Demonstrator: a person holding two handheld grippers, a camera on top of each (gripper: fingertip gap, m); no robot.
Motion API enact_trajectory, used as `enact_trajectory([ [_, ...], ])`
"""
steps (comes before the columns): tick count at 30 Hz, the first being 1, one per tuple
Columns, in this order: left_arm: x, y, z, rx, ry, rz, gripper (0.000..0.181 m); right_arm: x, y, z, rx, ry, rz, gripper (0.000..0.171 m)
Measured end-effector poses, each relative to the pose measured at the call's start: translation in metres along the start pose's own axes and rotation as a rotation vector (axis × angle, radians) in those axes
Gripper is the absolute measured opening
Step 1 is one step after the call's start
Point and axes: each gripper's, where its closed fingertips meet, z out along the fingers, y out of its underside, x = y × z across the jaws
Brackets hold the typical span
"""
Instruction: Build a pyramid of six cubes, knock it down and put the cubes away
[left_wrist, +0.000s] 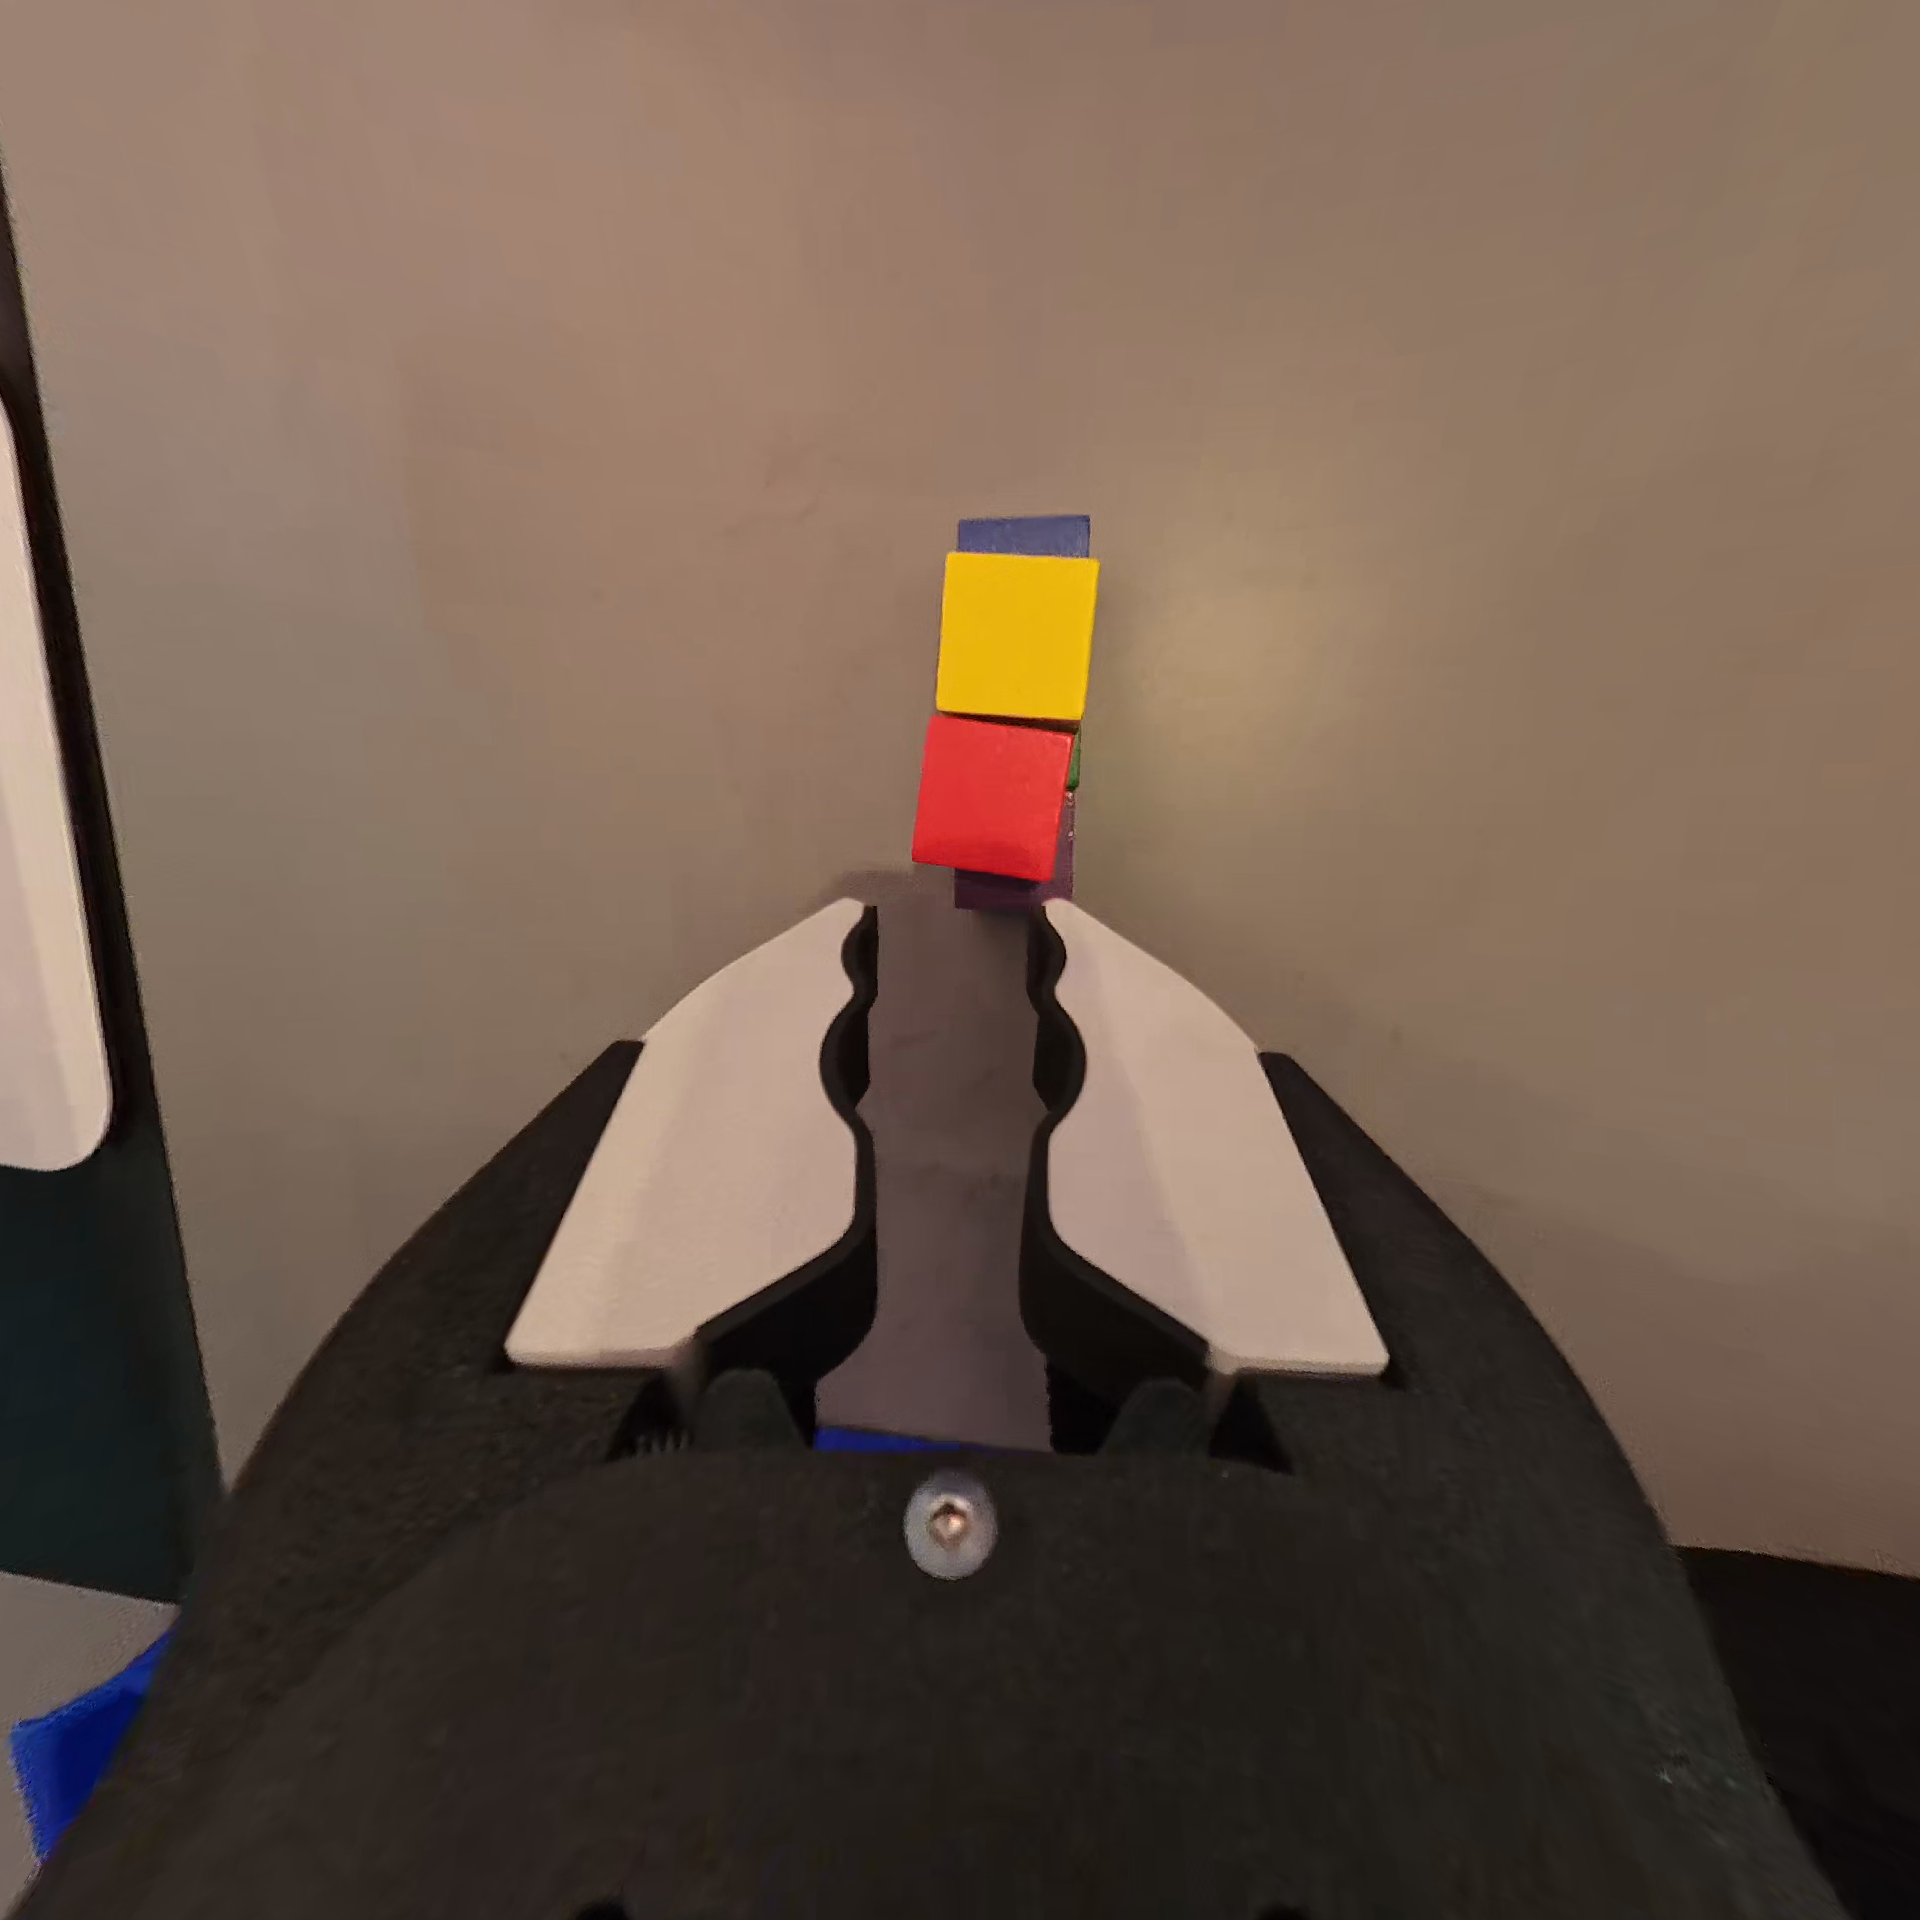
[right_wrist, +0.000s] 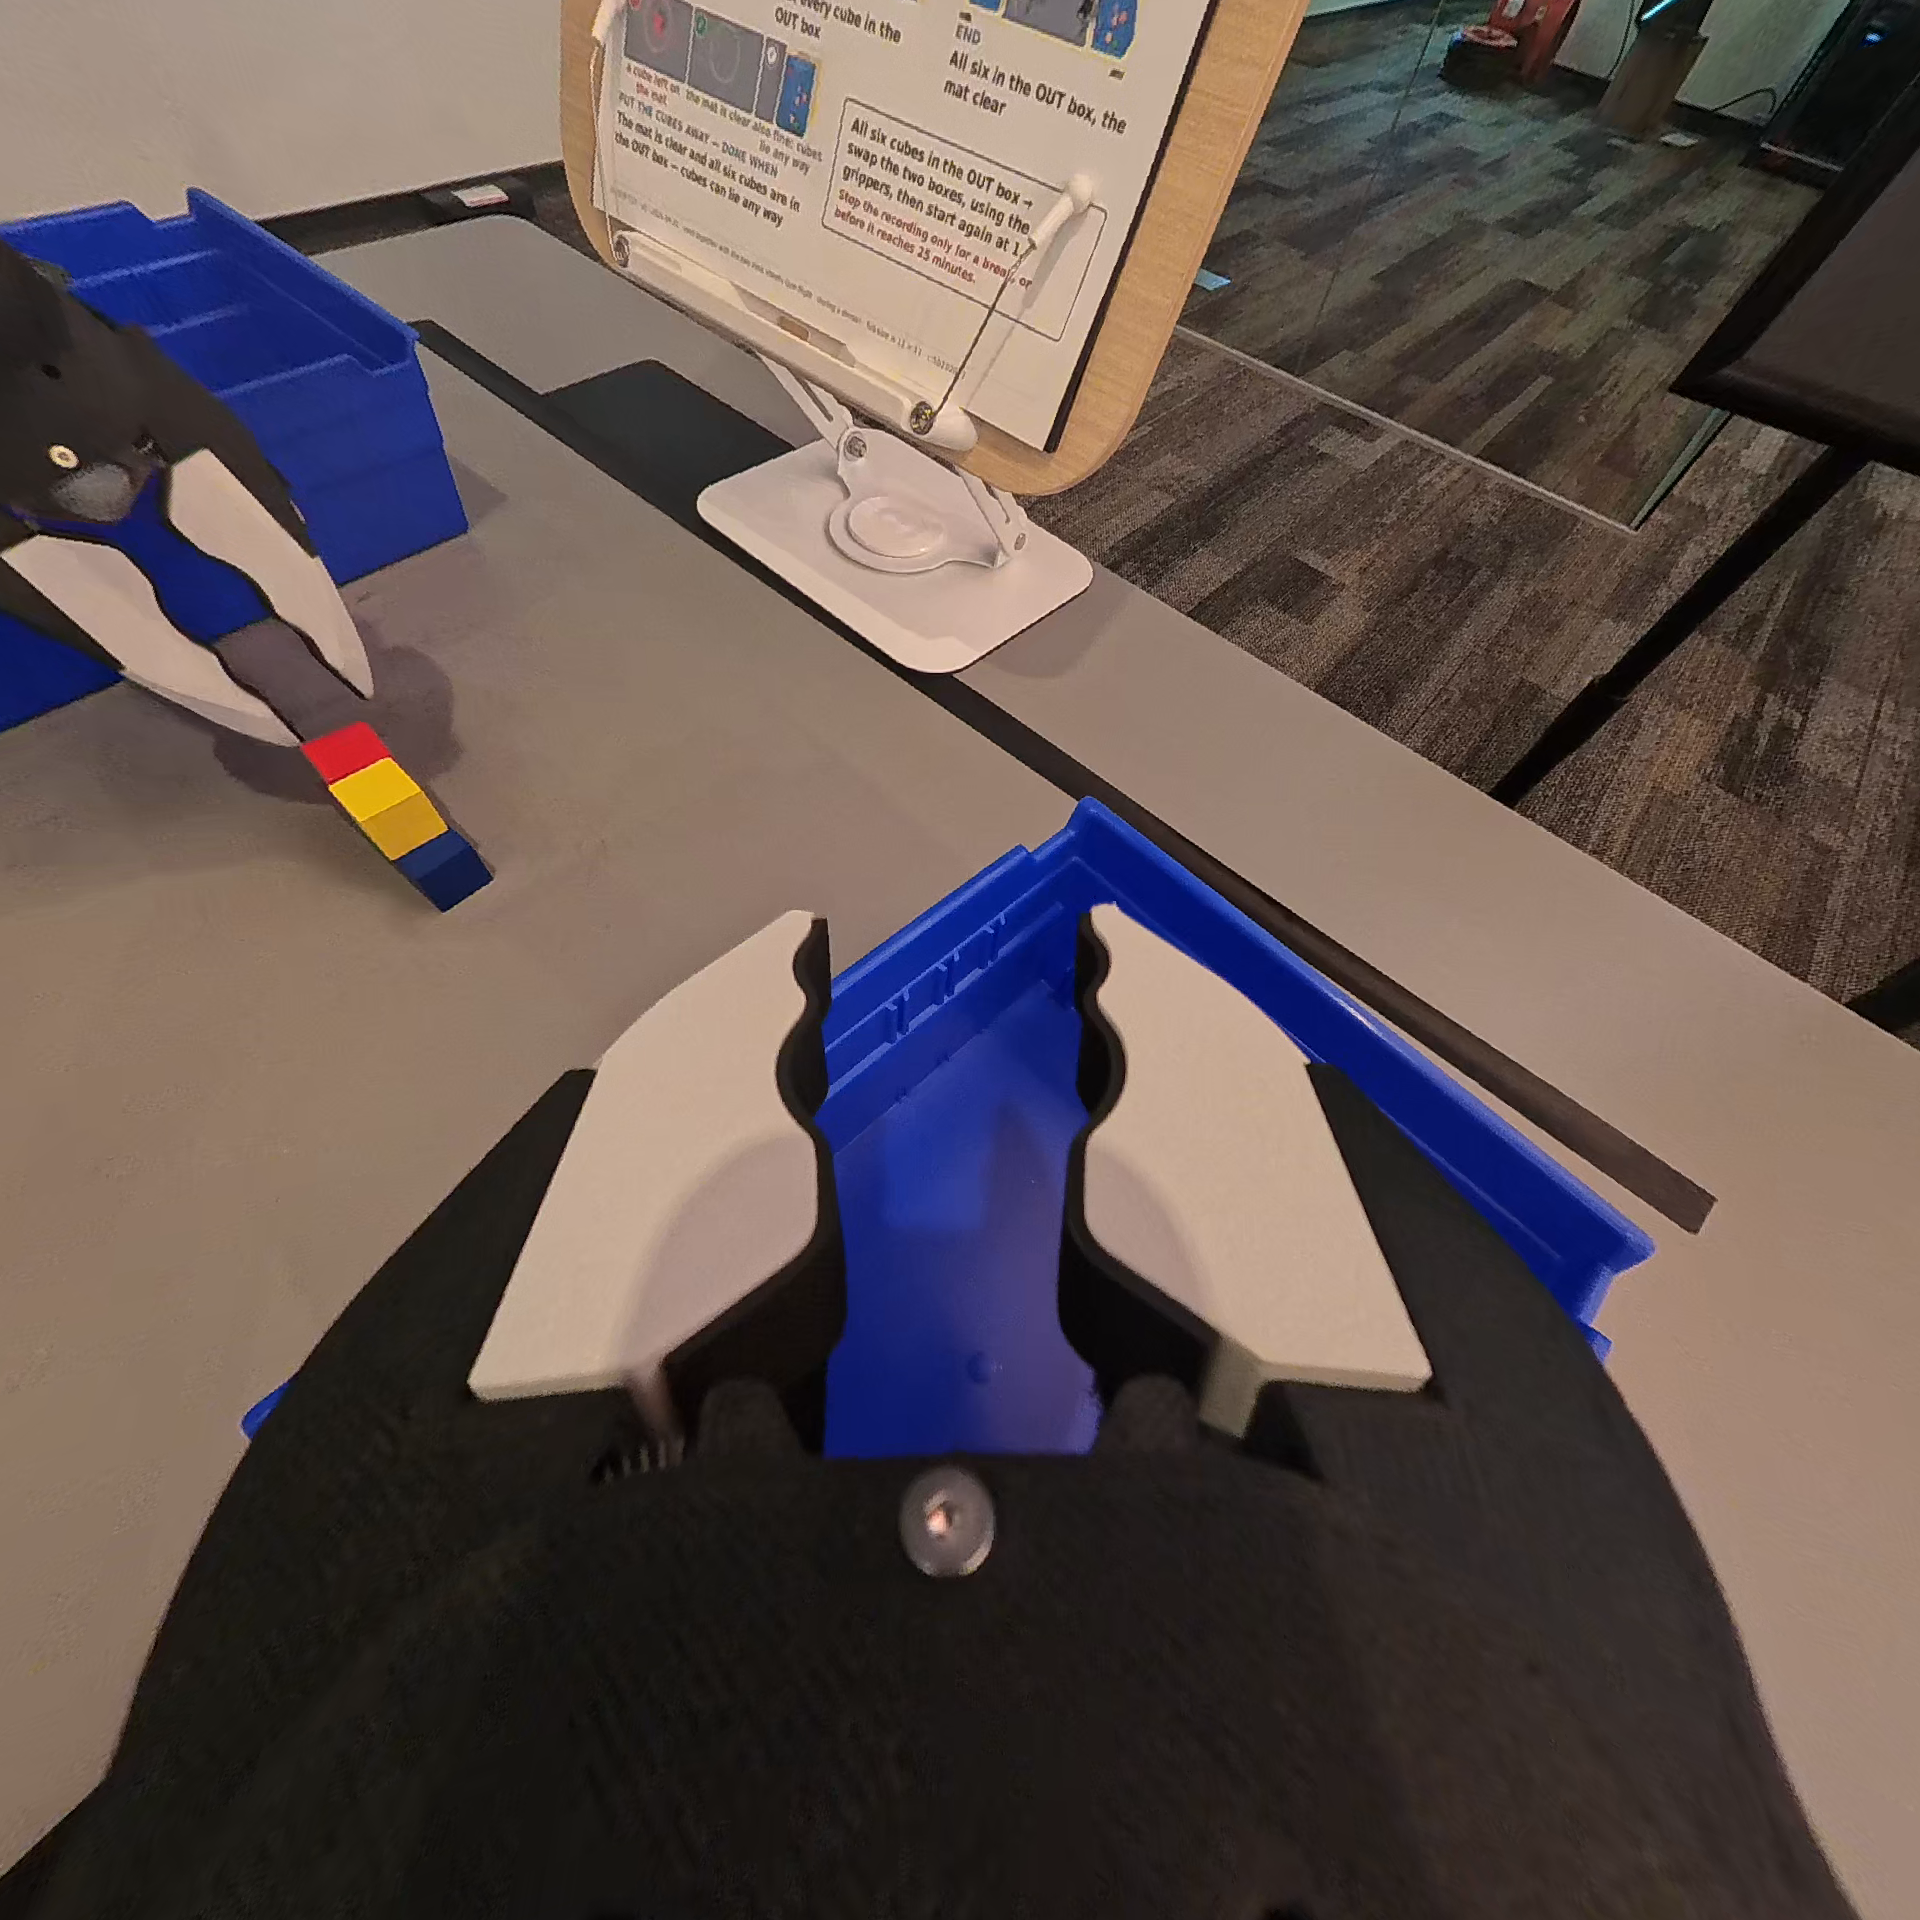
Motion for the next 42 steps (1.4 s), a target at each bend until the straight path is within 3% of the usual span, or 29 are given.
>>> enact_trajectory([
  [28,-0.006,0.002,0.005,-0.041,-0.023,0.094,0.022,0.0,0.001,0.001,-0.001,-0.005,0.002,0.046],
  [32,-0.012,-0.008,-0.01,0.041,-0.014,0.013,0.022,0.0,0.001,0.001,-0.004,-0.007,0.003,0.046],
  [36,0.003,-0.028,-0.018,0.133,0.079,-0.093,0.042,0.001,0.002,0.002,-0.008,-0.007,0.002,0.046],
  [42,0.01,-0.017,0.002,0.01,0.001,-0.035,0.049,0.0,0.001,0.001,-0.006,-0.007,0.0,0.046],
])
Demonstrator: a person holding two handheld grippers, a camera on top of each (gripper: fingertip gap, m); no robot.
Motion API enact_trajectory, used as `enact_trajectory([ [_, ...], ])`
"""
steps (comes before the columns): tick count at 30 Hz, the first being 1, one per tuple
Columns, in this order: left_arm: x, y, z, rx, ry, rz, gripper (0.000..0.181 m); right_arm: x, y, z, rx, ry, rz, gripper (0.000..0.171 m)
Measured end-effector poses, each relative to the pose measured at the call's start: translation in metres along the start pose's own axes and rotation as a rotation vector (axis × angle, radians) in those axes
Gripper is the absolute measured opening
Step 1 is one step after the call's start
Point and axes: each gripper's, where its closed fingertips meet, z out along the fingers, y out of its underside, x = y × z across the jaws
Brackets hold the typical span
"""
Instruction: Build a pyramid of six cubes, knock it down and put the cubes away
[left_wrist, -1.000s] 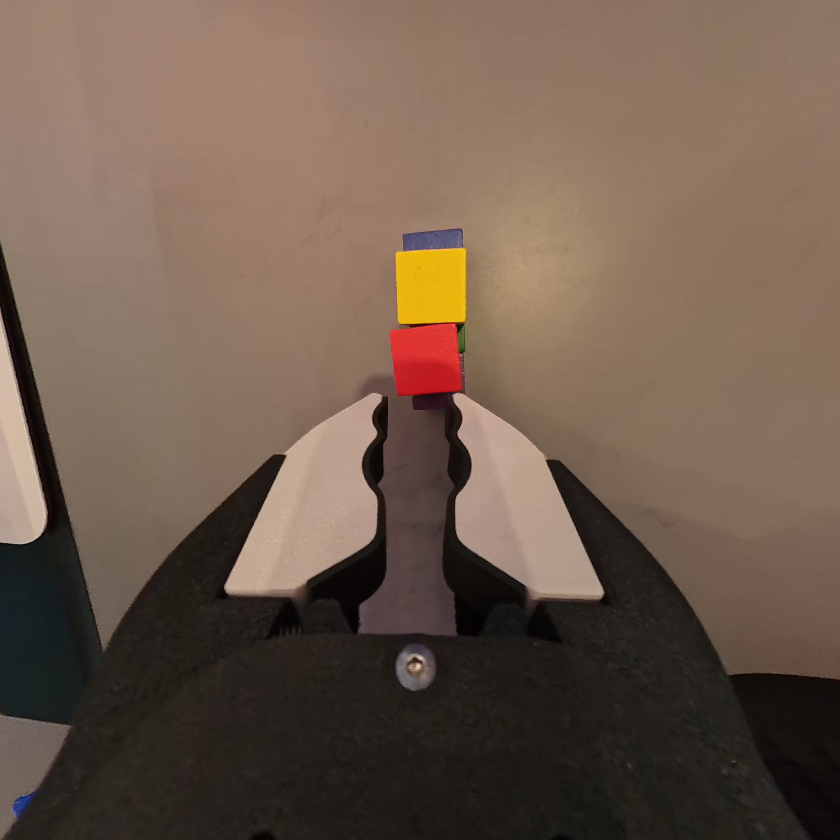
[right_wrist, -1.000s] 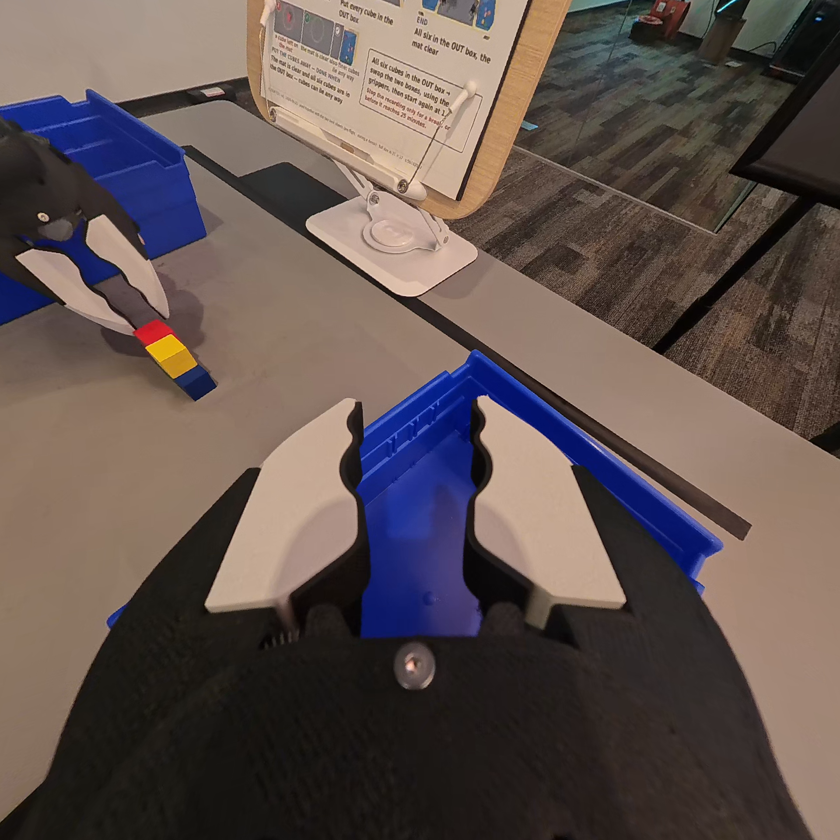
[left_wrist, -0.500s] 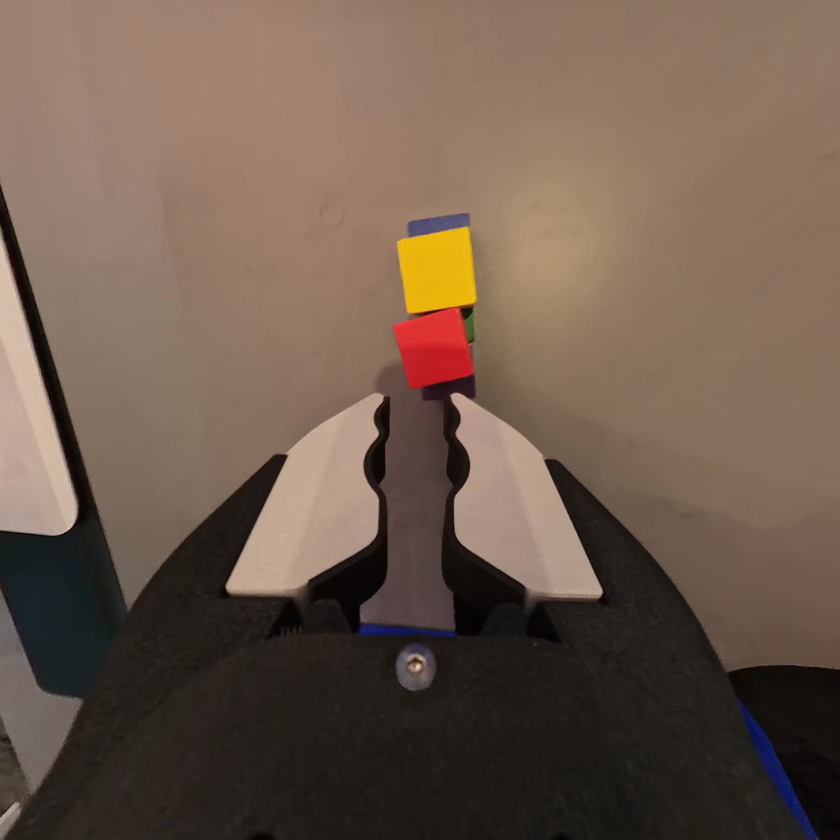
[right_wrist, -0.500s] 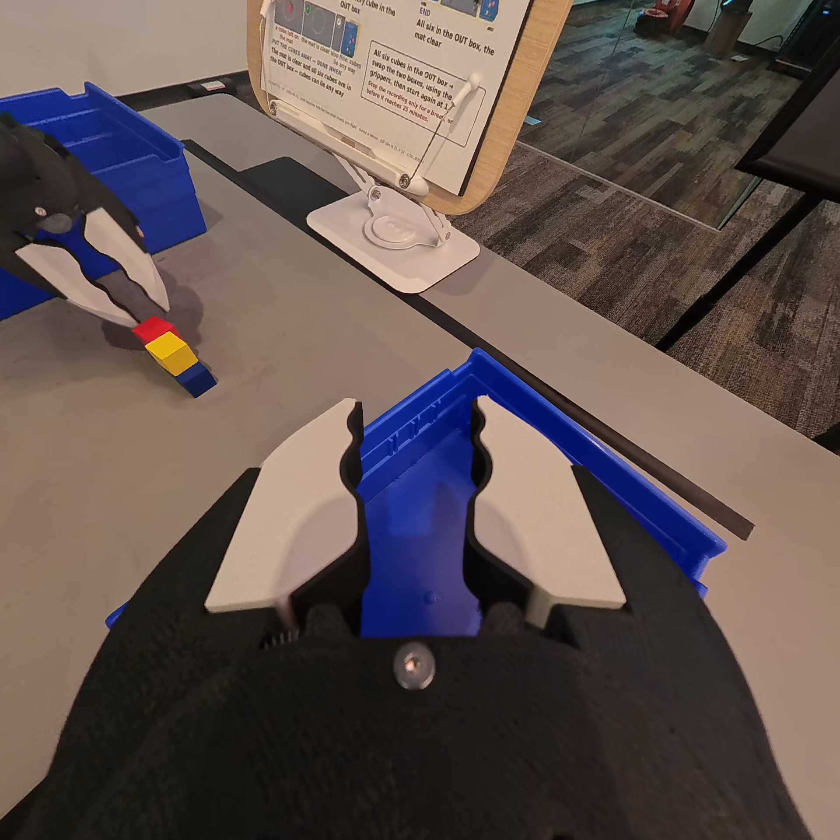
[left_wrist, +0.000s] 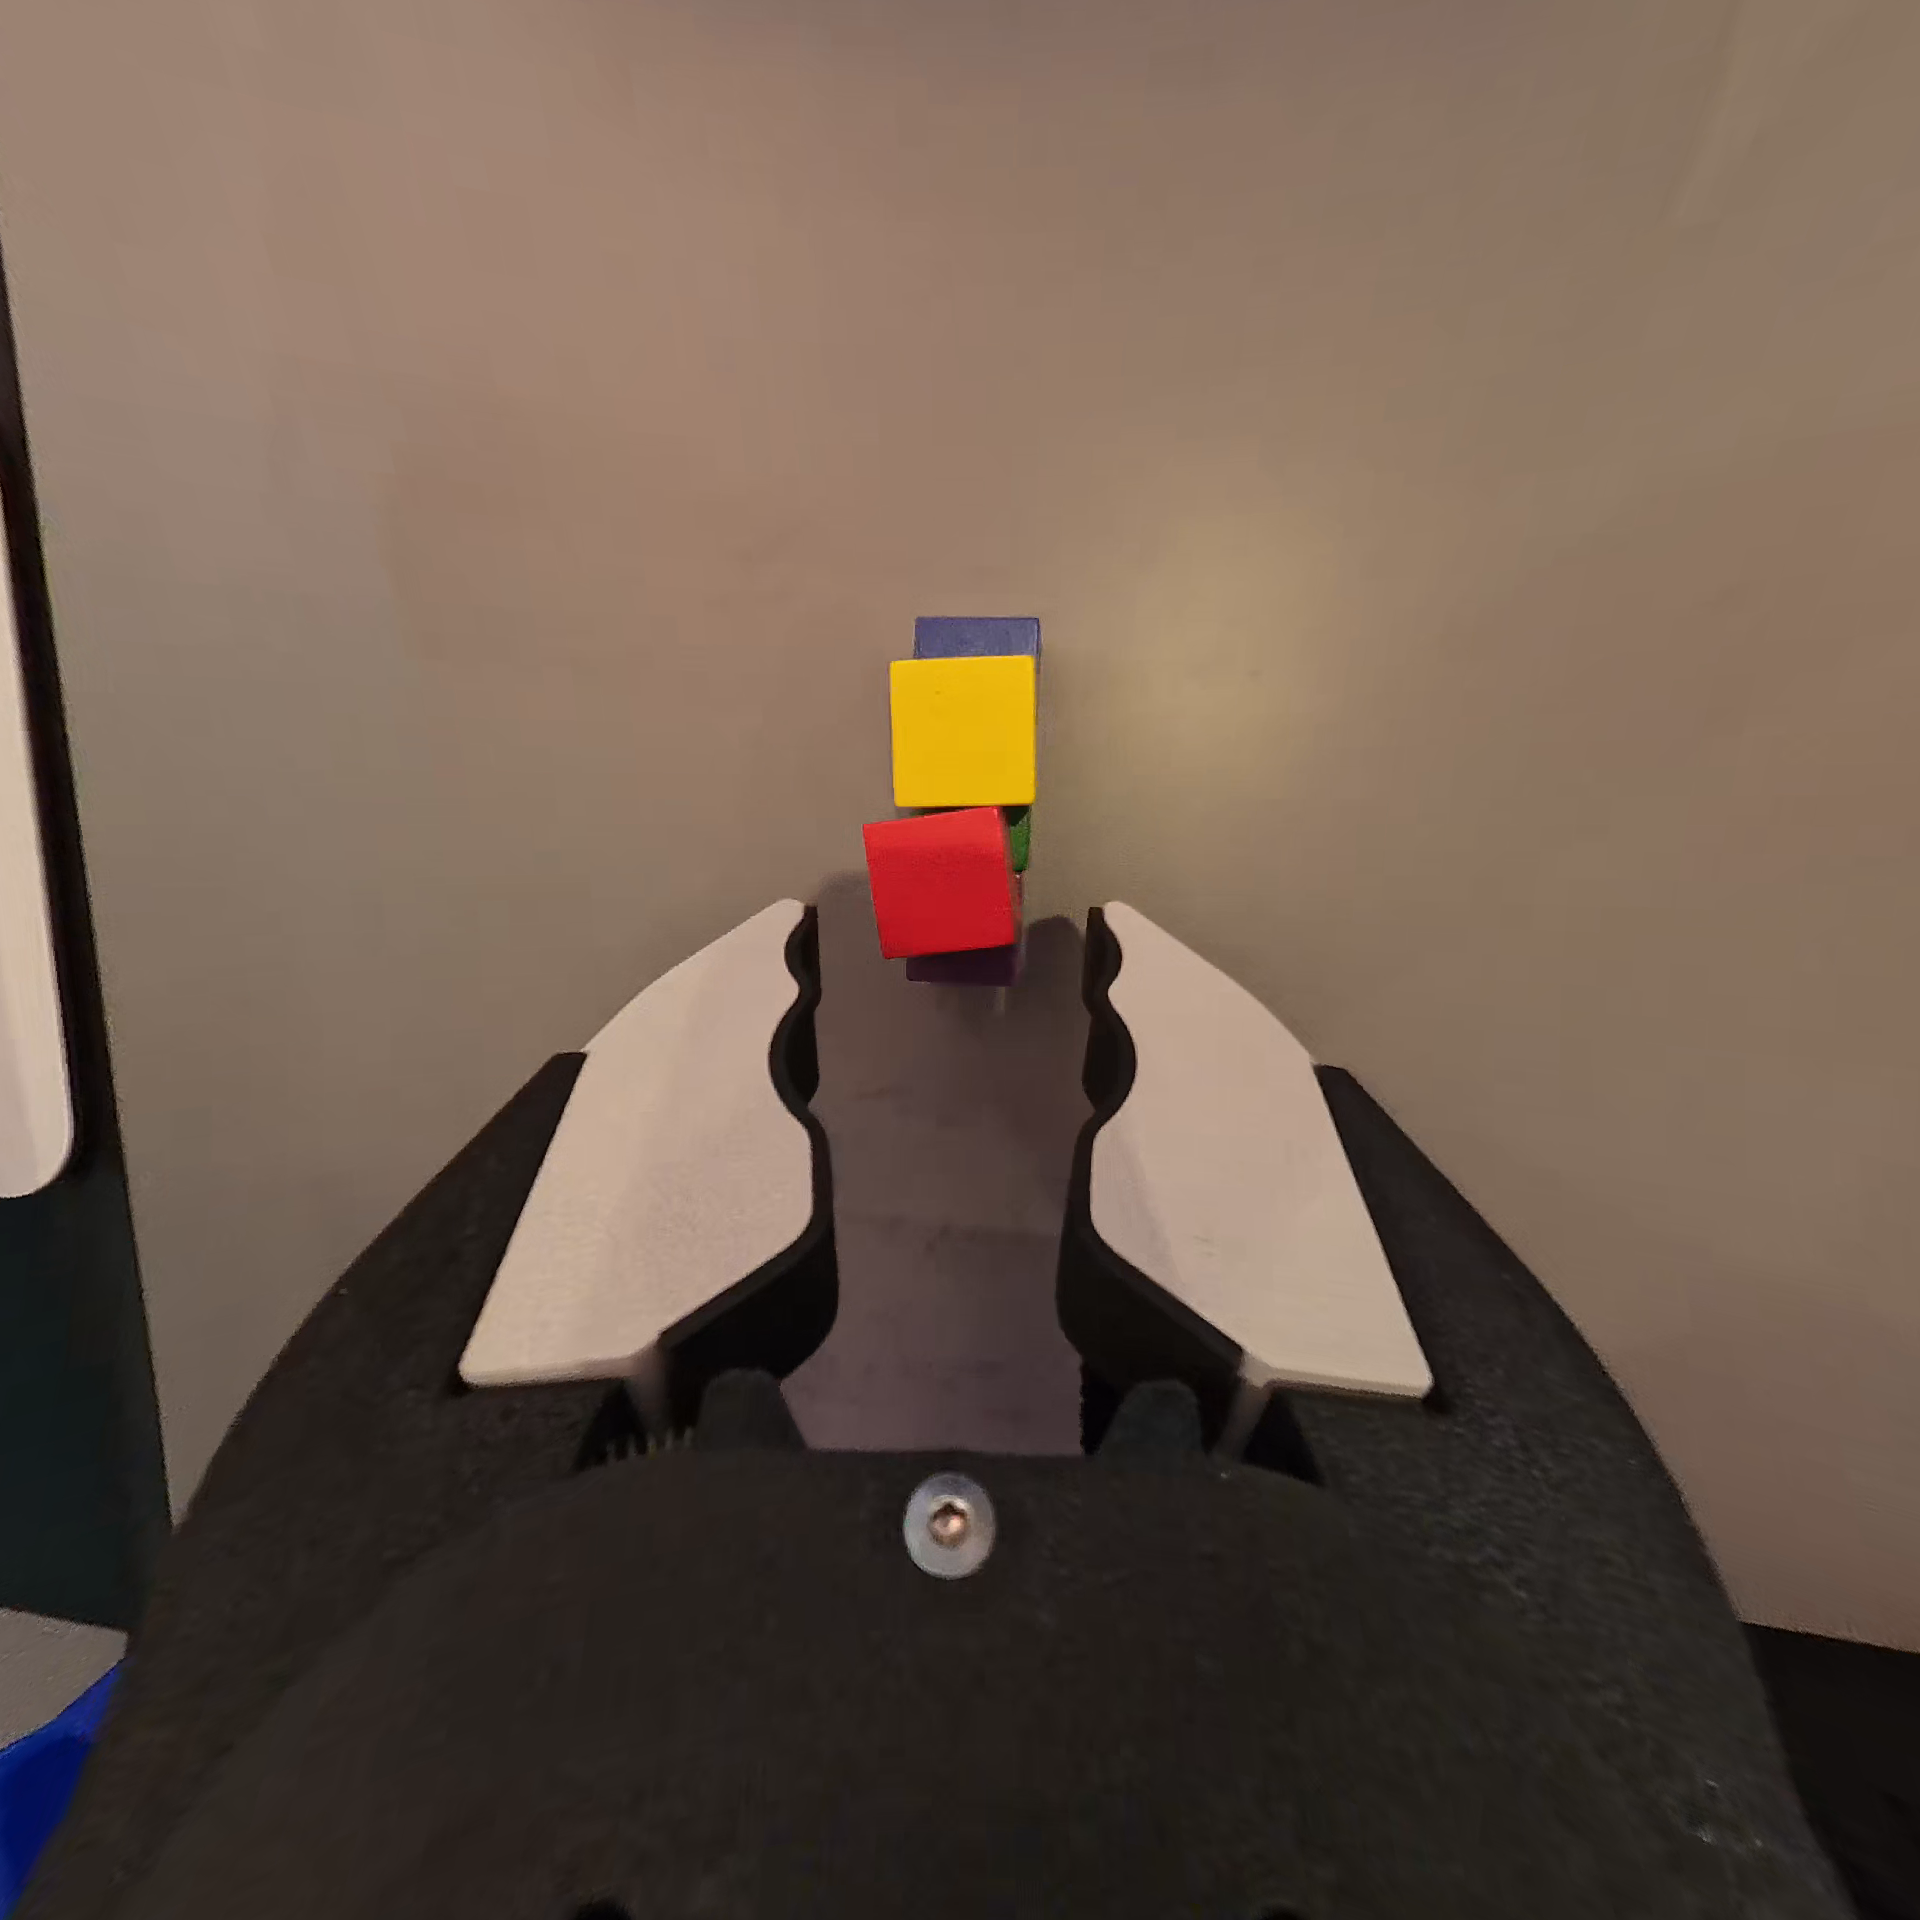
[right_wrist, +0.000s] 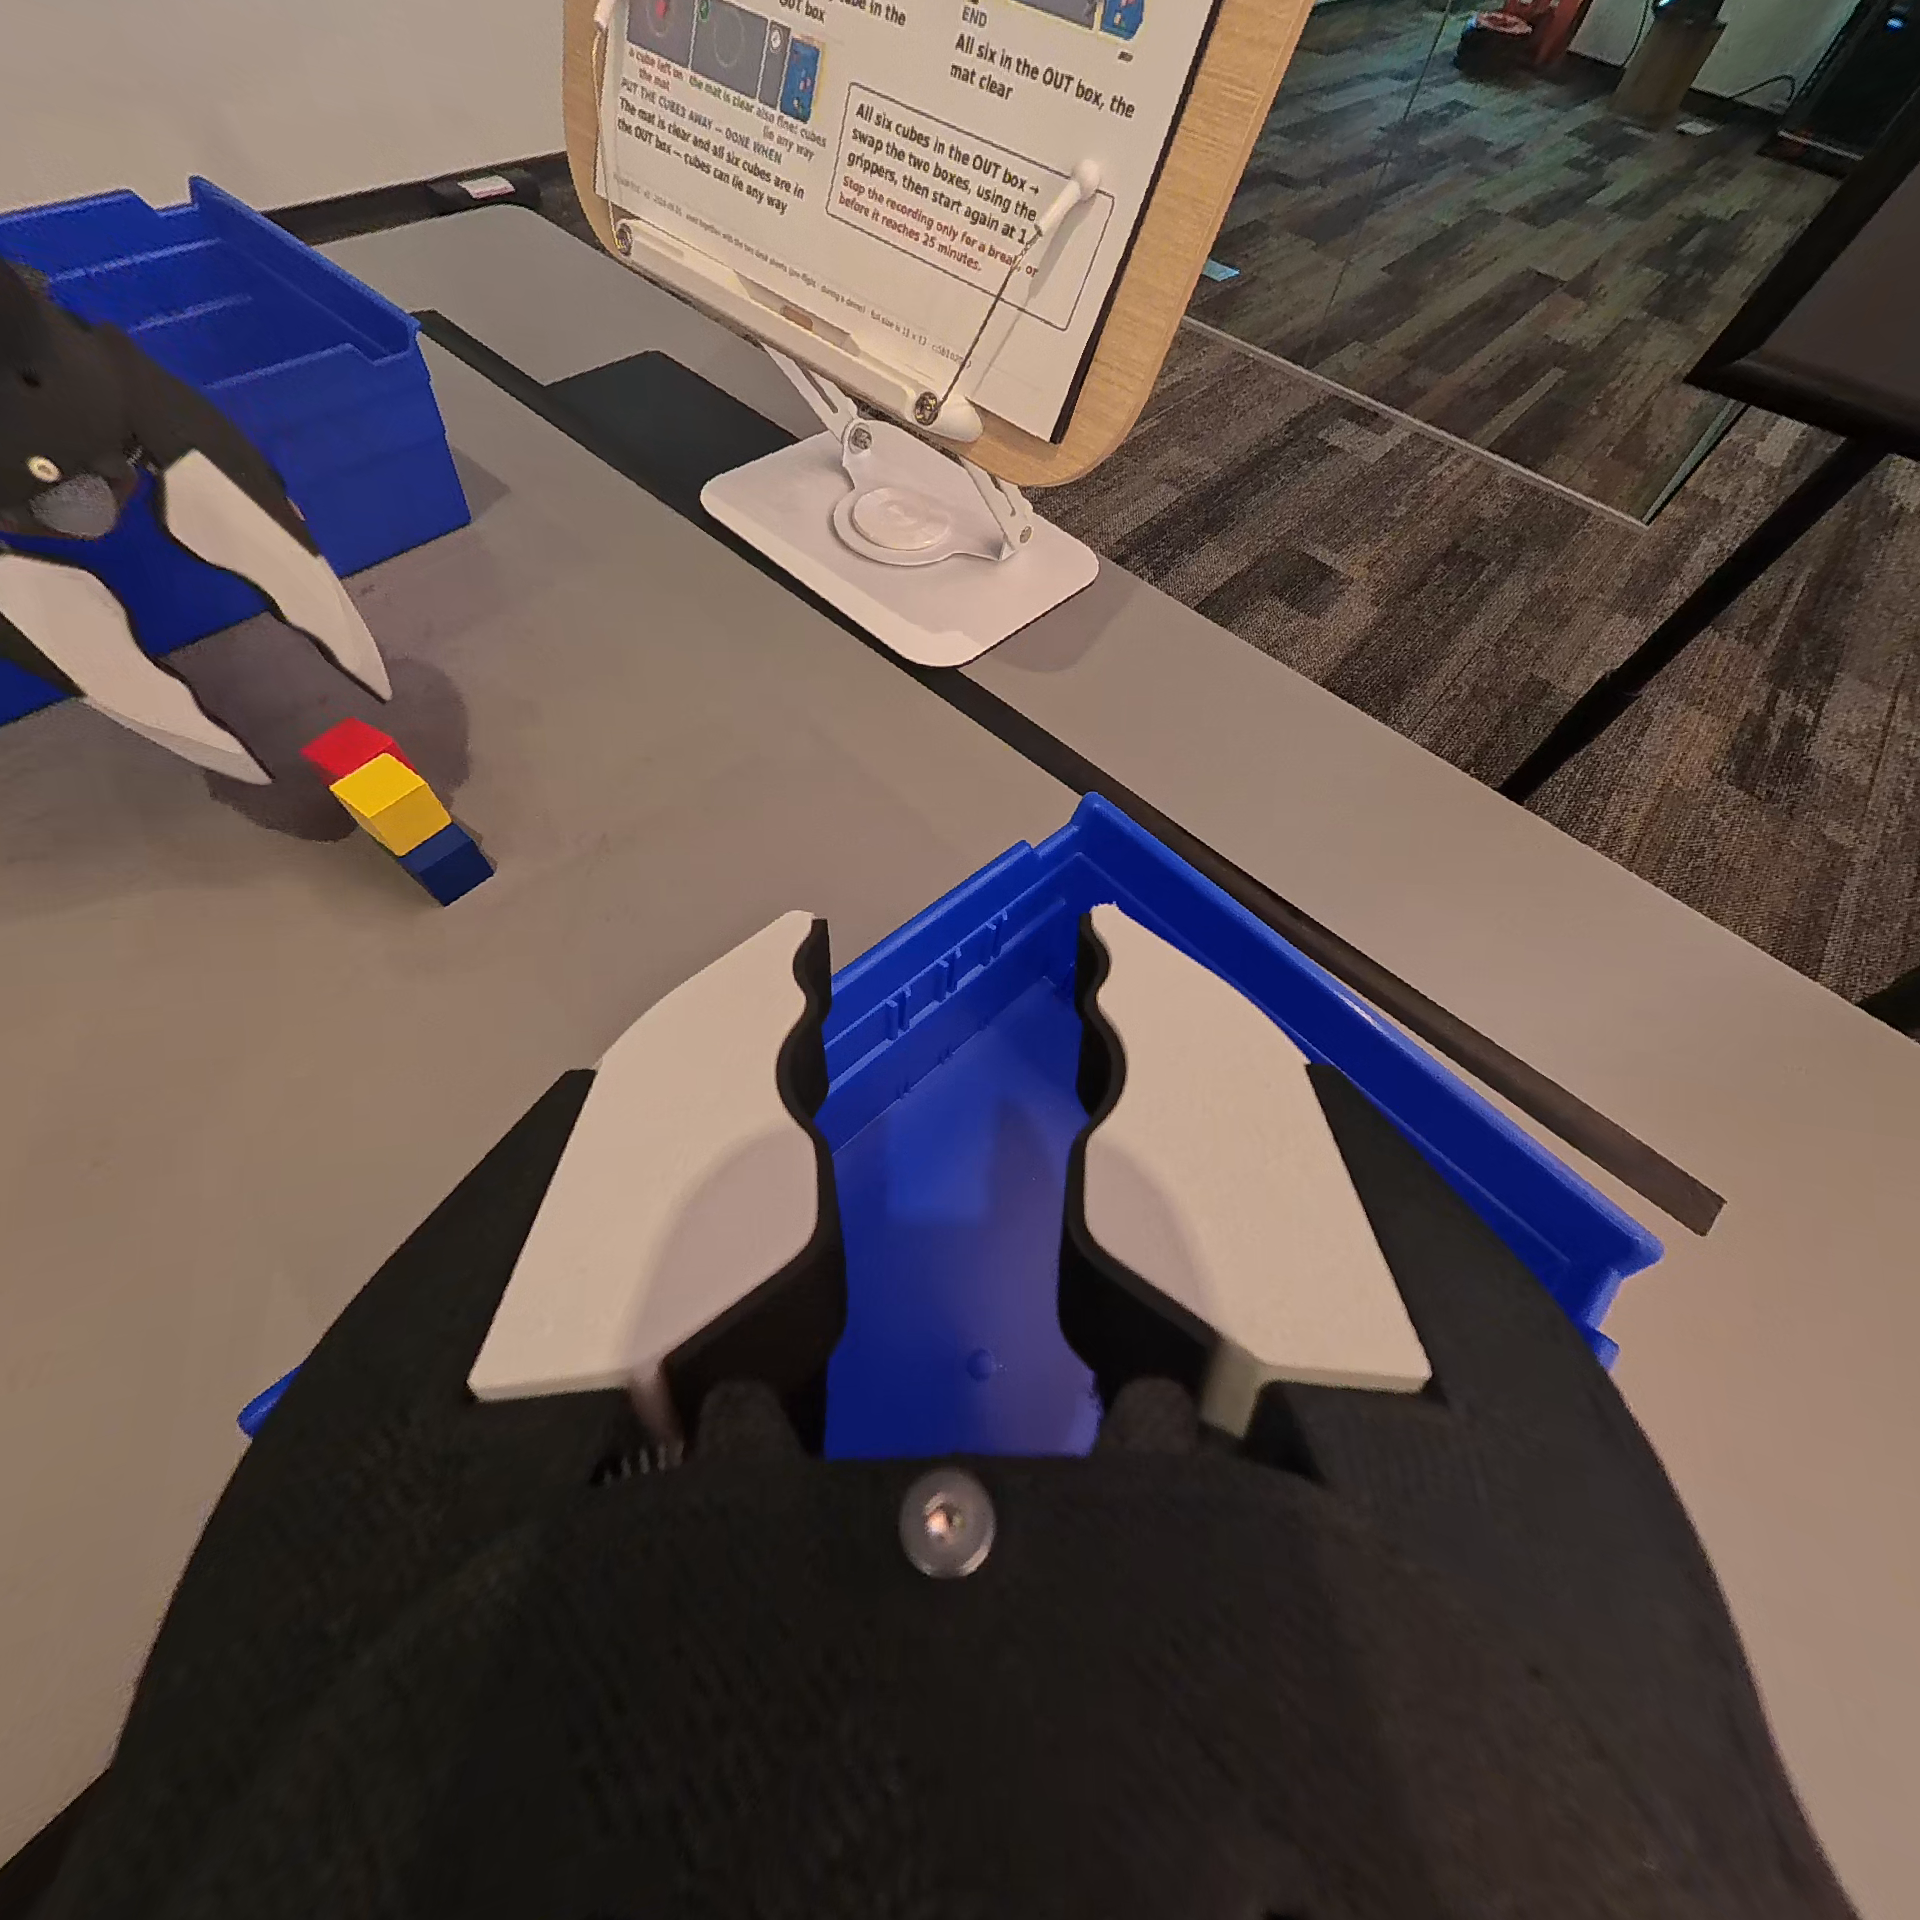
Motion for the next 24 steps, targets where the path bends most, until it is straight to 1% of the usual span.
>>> enact_trajectory([
  [5,-0.001,0.007,0.012,-0.054,-0.016,0.002,0.045,0.0,0.0,0.0,-0.001,-0.001,0.0,0.046],
  [13,0.0,0.006,0.014,-0.047,-0.014,0.026,0.038,0.001,0.0,-0.001,0.004,-0.002,0.004,0.046],
  [24,0.001,0.003,0.015,-0.034,-0.017,0.074,0.034,0.001,0.002,0.0,-0.002,-0.003,0.005,0.046],
])
